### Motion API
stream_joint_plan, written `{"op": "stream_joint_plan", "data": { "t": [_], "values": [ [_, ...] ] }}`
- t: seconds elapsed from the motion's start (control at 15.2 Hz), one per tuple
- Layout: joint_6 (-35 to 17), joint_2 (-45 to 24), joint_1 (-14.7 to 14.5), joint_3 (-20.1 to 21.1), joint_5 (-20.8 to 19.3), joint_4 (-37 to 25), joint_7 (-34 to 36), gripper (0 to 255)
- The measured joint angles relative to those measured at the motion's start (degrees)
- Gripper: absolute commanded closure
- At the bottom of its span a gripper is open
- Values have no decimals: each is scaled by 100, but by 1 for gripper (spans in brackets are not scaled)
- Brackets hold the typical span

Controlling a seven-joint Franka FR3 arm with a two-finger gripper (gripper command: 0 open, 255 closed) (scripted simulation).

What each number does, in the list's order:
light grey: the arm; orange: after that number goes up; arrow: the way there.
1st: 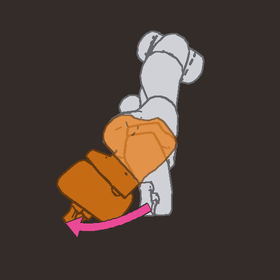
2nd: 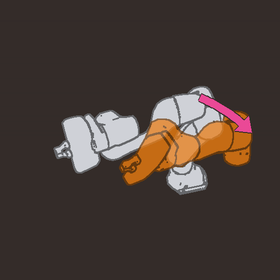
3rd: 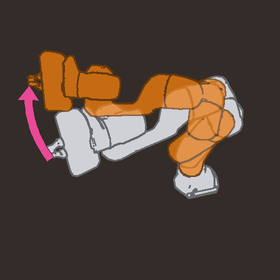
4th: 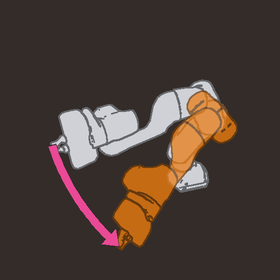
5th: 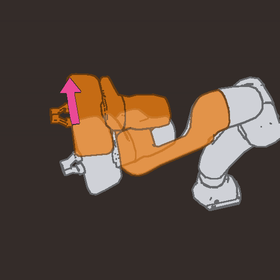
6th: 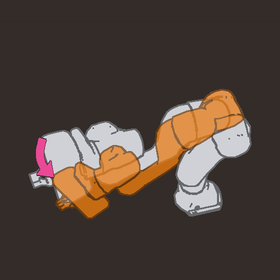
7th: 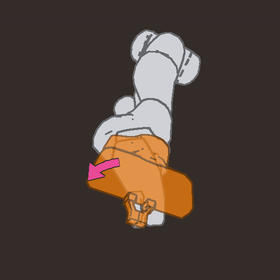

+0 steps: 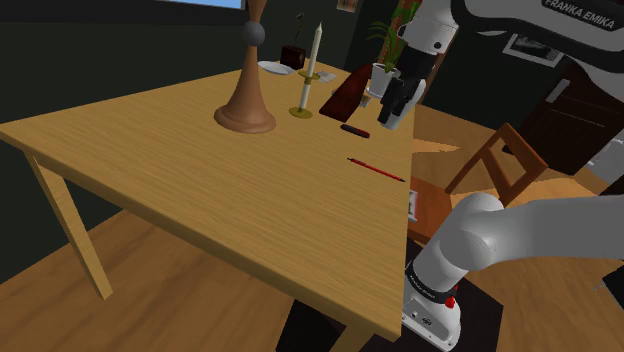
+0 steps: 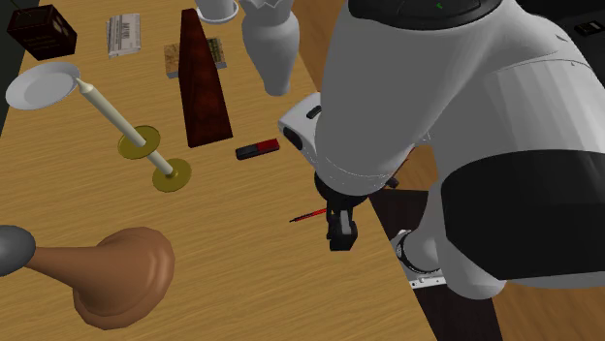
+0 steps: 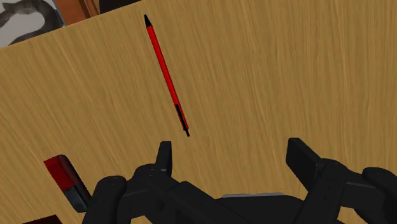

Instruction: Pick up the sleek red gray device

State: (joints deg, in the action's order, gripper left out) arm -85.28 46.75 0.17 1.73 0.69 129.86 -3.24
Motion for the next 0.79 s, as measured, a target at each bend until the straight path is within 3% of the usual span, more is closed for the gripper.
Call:
{"op": "stream_joint_plan", "data": {
  "t": [0.26, 0.79],
  "values": [
    [-206, -139, 25, -223, -194, 78, -339, 0],
    [-1245, -1090, 91, -968, -770, 147, -1503, 0]
  ]
}}
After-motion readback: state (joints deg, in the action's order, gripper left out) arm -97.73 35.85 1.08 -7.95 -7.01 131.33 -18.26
